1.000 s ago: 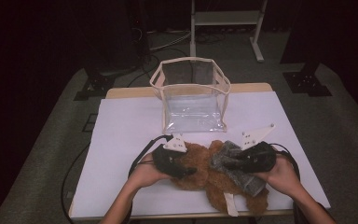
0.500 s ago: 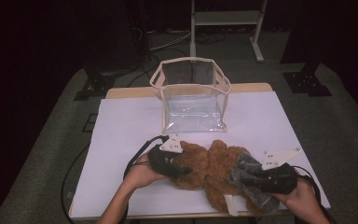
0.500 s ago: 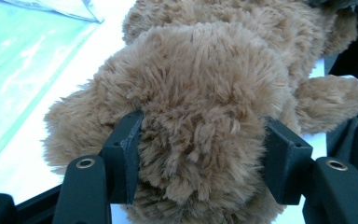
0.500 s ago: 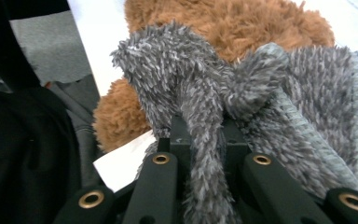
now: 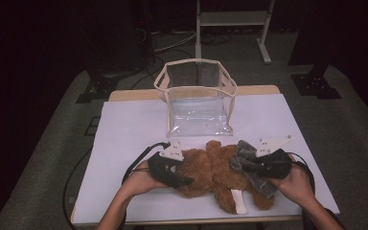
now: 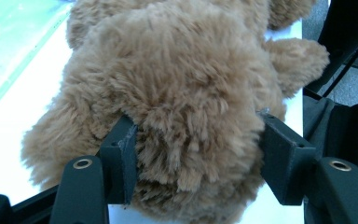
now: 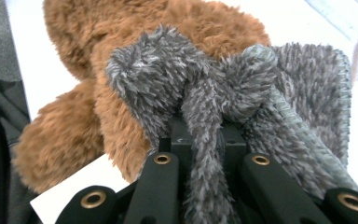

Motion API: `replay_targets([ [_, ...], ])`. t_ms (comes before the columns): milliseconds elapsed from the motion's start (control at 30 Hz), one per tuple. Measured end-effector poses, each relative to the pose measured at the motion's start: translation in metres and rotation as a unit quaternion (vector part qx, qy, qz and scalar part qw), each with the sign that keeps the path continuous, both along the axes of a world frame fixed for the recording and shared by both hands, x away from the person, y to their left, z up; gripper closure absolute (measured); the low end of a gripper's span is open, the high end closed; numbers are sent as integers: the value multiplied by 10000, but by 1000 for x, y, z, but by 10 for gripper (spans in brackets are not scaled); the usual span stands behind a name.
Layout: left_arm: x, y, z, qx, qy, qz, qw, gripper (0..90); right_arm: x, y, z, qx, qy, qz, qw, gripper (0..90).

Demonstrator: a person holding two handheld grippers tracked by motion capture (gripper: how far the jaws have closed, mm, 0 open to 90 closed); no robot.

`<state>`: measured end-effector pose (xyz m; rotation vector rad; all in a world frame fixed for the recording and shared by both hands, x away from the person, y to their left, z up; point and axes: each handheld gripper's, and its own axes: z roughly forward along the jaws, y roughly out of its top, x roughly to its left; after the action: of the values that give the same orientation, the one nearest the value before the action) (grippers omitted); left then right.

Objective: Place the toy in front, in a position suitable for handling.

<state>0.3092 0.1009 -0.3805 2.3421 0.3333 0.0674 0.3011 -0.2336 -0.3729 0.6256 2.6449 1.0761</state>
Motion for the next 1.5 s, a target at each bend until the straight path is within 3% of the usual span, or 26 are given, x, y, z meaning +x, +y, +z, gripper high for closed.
replay_targets([
  [167, 2, -10, -3, 141, -193, -50, 9997, 397, 15, -6, 3, 97, 148, 21, 9998, 801],
  [233, 3, -16, -4, 142, -235, -78, 9996, 405, 17, -11, 5, 317, 338, 115, 9989, 800],
  [367, 6, -26, -2, 133, -338, -135, 9992, 409, 16, -16, 13, 652, 470, 218, 9965, 797],
  [567, 13, -46, -3, 68, -464, -203, 9987, 402, 14, 10, 20, 527, 366, 520, 9966, 793],
  [700, 18, -57, -3, 54, -504, -240, 9984, 390, 16, 26, 16, 439, 383, 687, 9959, 792],
  [933, 15, -29, 6, -87, -571, -120, 9983, 341, 24, 14, 10, 520, 520, 600, 9955, 794],
  [1100, 12, -16, -6, -103, -476, -79, 9988, 436, 22, 16, 12, 588, 491, 562, 9955, 792],
  [1233, 14, -18, -14, -361, -345, -87, 9987, 450, 16, 30, 20, 579, 361, 637, 9956, 791],
  [1500, 15, -22, -15, -305, -394, -147, 9986, 465, 14, 67, 20, 696, 290, 1060, 9915, 790],
])
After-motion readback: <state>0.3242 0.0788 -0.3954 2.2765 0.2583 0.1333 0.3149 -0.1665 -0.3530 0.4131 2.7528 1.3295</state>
